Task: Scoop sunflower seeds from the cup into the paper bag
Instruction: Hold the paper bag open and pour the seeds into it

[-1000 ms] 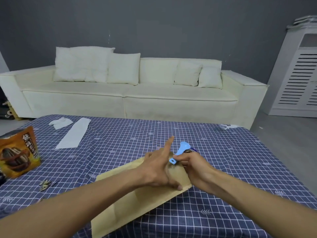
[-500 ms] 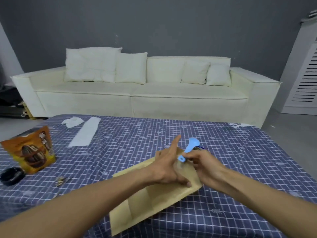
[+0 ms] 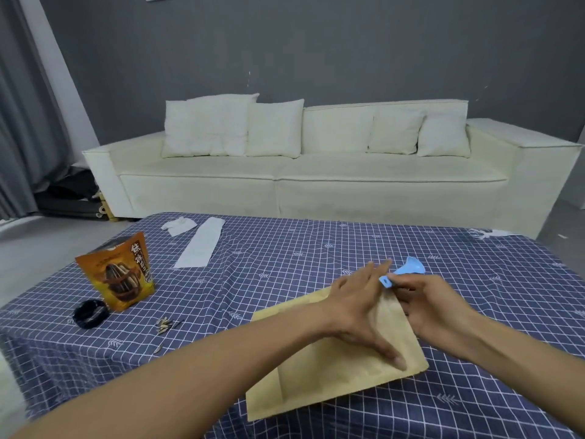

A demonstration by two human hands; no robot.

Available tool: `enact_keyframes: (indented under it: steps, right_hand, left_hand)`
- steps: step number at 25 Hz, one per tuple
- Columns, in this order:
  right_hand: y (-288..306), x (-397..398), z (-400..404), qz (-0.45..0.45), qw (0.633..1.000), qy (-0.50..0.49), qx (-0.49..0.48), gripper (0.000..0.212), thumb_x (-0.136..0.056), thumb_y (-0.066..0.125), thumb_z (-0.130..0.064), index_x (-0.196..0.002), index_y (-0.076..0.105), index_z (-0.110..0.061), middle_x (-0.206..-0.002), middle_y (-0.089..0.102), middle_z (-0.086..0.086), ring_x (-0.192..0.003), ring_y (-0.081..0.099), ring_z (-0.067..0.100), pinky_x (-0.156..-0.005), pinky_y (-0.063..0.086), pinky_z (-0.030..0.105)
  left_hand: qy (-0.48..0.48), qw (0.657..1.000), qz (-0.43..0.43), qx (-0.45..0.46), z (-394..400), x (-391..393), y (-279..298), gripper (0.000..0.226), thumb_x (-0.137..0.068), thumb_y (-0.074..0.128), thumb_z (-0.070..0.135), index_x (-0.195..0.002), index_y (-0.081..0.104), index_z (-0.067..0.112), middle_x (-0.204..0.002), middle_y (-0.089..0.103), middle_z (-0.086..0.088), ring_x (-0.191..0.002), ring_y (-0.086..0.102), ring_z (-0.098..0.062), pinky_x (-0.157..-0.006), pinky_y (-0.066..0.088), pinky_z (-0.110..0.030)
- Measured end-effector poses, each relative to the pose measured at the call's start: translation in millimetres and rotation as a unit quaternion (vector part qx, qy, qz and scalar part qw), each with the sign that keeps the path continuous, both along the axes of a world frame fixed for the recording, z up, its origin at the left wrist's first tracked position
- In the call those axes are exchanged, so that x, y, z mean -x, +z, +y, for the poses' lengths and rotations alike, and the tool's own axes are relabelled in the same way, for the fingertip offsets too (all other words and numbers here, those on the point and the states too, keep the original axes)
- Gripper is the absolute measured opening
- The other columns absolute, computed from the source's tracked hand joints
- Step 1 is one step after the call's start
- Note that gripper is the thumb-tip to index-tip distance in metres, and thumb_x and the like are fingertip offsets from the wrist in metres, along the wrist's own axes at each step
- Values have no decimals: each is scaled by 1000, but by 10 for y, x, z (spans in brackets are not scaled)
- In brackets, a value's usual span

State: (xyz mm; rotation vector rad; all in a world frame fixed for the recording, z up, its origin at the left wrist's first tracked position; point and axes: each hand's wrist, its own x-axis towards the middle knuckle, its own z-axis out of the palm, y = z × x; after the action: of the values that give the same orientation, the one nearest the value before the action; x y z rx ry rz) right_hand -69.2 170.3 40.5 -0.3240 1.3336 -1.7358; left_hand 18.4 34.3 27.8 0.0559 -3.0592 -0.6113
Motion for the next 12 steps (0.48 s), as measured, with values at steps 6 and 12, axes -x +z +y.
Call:
enact_keyframes:
  steps: [6,12]
  right_hand:
    - [104,-76,26,-58,997,-43,26,19,-91,56,-10,-96,72,-2,-98,73,19,-85,70,28,-81,56,41]
    - [160,-79,15,-38,999,-4,-1,14,-99,49,-17,-104,57,-6,-93,76,13,-83,74,25,-75,57,39]
  left_hand:
    - [-4,998,19,58,42,98,-84,149,-45,84,66,-149,-17,30,-161,1,-6,-146,-4,-20,-115,5,-53]
    - [8,995,81,63,-124,35,-135,134,-48,85,61,-149,11,13,-152,32,-4,-136,31,-21,-112,19,-38]
